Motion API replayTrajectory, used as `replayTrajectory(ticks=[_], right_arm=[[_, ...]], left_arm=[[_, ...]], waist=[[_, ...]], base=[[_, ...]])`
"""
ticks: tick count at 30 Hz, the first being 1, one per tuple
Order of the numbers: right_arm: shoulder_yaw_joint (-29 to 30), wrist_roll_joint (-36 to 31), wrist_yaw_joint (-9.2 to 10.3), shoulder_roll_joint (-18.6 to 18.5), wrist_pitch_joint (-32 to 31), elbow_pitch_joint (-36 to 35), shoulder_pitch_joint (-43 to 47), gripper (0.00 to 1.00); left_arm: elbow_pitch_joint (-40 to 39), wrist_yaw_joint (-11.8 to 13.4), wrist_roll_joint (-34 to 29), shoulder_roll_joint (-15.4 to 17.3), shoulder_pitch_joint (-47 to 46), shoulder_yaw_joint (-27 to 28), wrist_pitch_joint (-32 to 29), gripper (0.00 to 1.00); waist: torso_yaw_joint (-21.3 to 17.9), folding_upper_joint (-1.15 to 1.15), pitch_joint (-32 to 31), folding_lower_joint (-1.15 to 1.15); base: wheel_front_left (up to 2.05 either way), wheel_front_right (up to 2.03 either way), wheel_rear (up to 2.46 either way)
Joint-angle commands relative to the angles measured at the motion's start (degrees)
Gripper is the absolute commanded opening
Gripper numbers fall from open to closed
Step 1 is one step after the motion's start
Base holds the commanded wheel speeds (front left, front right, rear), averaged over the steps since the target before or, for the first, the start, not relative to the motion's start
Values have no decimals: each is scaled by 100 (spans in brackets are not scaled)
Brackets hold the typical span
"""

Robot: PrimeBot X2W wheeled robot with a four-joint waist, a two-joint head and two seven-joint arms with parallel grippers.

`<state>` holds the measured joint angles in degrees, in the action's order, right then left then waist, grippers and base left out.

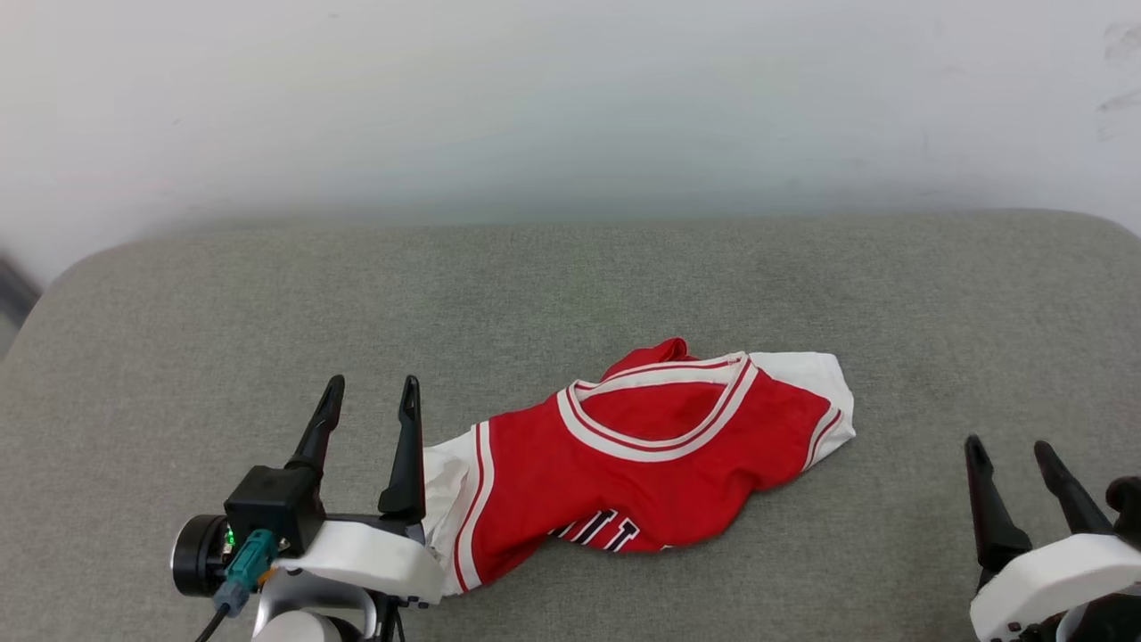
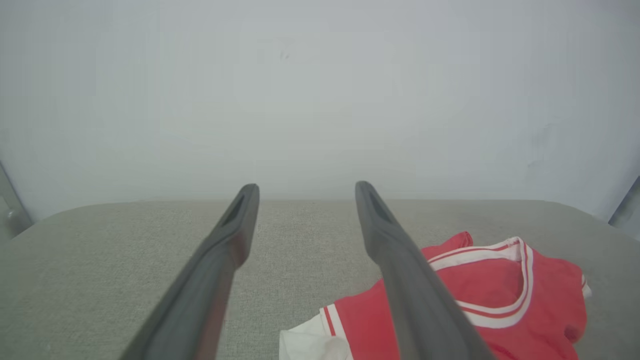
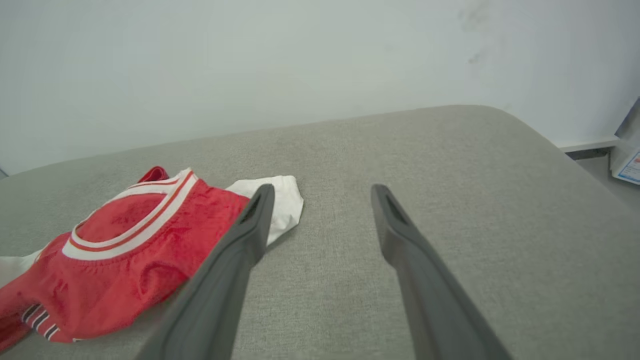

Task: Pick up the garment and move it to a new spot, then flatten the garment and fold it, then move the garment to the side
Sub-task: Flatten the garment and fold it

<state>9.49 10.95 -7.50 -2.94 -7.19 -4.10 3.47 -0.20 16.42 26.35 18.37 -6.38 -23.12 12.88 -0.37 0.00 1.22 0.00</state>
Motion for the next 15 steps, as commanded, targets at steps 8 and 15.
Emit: replayTrajectory(ticks=[8,15], right_arm=[[544,655,2,-313,-1156,964,-903,100],[312,1022,2,-886,-2611,1806,-2044,100]], left_arm=[[-339,146,-140,-15,-197,22,43,100],[-334,43,-210,-160,-496,-58,130,100]], waist=[[322,0,648,0],[650,0,1199,0]], base=[[0,0,0],[0,0,0]])
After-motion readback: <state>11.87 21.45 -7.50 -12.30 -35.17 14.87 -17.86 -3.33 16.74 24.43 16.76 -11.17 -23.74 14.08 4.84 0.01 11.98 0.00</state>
